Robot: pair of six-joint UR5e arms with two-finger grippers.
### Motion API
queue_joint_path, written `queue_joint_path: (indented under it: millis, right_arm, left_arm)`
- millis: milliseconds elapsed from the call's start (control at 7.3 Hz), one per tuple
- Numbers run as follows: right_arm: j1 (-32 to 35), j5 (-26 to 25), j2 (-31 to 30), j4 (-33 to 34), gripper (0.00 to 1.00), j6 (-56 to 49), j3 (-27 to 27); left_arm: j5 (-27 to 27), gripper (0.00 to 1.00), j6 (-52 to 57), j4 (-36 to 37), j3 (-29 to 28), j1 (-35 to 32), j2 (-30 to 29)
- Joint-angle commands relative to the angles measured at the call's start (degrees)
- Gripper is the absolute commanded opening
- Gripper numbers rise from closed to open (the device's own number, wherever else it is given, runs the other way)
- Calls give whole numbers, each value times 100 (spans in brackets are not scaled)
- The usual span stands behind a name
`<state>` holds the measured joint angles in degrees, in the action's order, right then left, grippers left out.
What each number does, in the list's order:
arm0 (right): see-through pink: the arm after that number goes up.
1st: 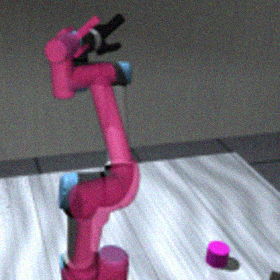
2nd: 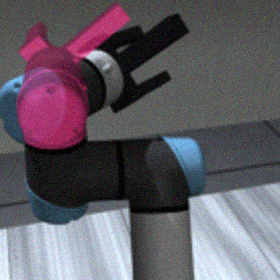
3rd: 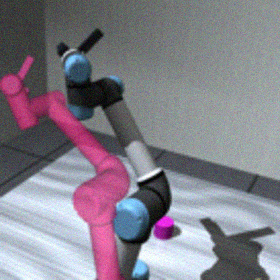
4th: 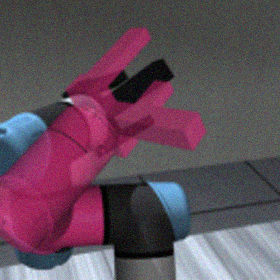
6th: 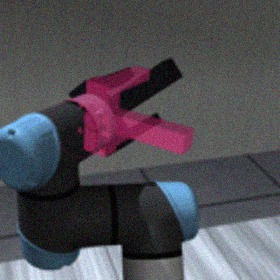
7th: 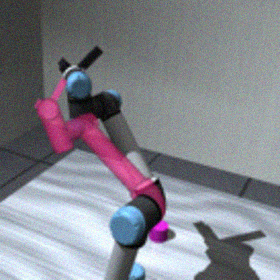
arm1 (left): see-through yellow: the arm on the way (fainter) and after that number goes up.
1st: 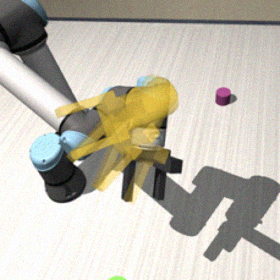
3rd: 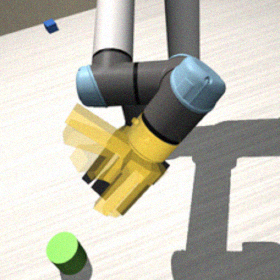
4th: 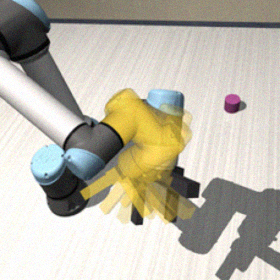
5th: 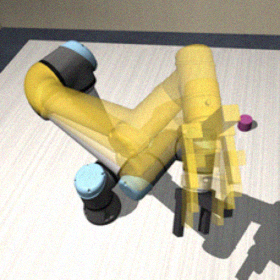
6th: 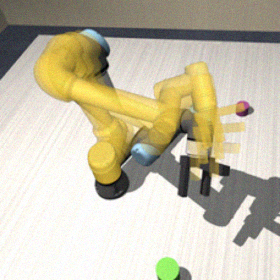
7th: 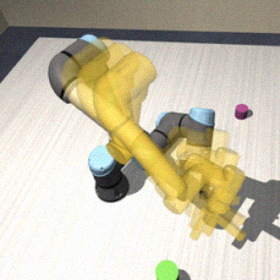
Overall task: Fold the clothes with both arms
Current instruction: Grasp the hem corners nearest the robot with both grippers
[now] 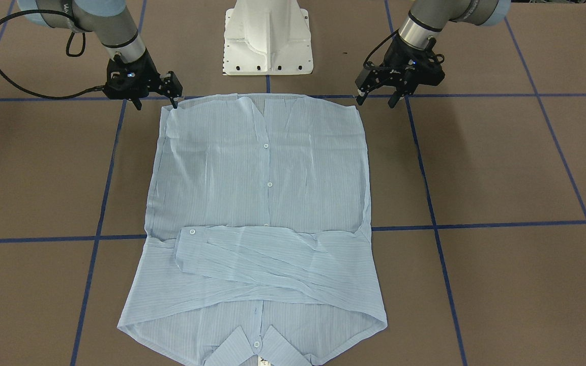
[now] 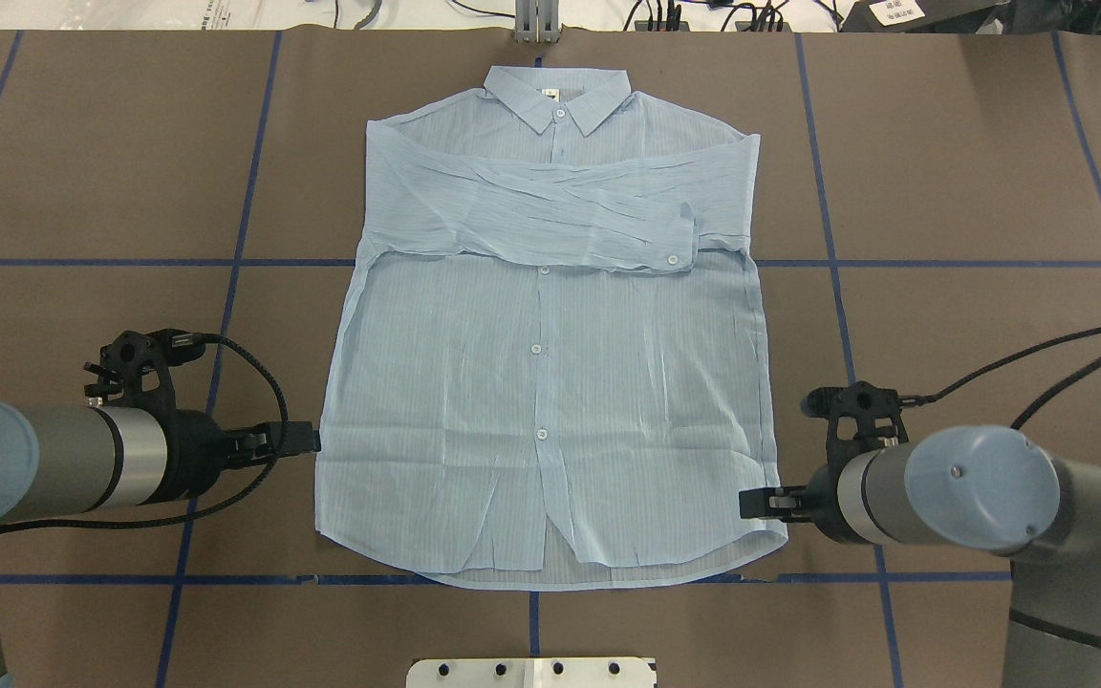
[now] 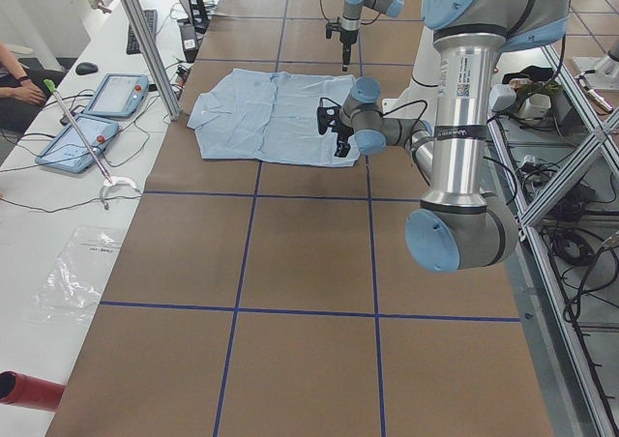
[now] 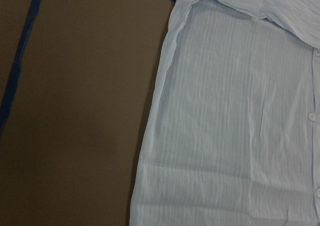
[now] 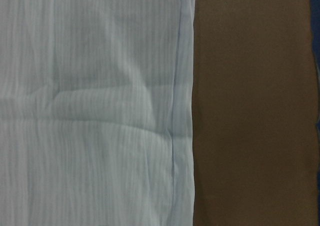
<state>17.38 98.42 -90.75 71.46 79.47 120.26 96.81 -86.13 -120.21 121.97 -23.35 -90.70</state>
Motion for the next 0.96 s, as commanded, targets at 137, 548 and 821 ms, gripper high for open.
queue_joint_path:
  millis: [137, 548, 821]
  right_arm:
    - [-279, -157, -198, -502, 94, 165, -398]
    - [-192, -78, -49, -467, 93, 165, -346]
    - [-147, -68, -22, -449, 93, 165, -389]
  left_arm:
    - [-22, 100, 0, -2, 28, 41, 26]
    - [-31, 100, 0, -2, -24, 41, 26]
    - [-31, 100, 0, -2, -51, 50, 26]
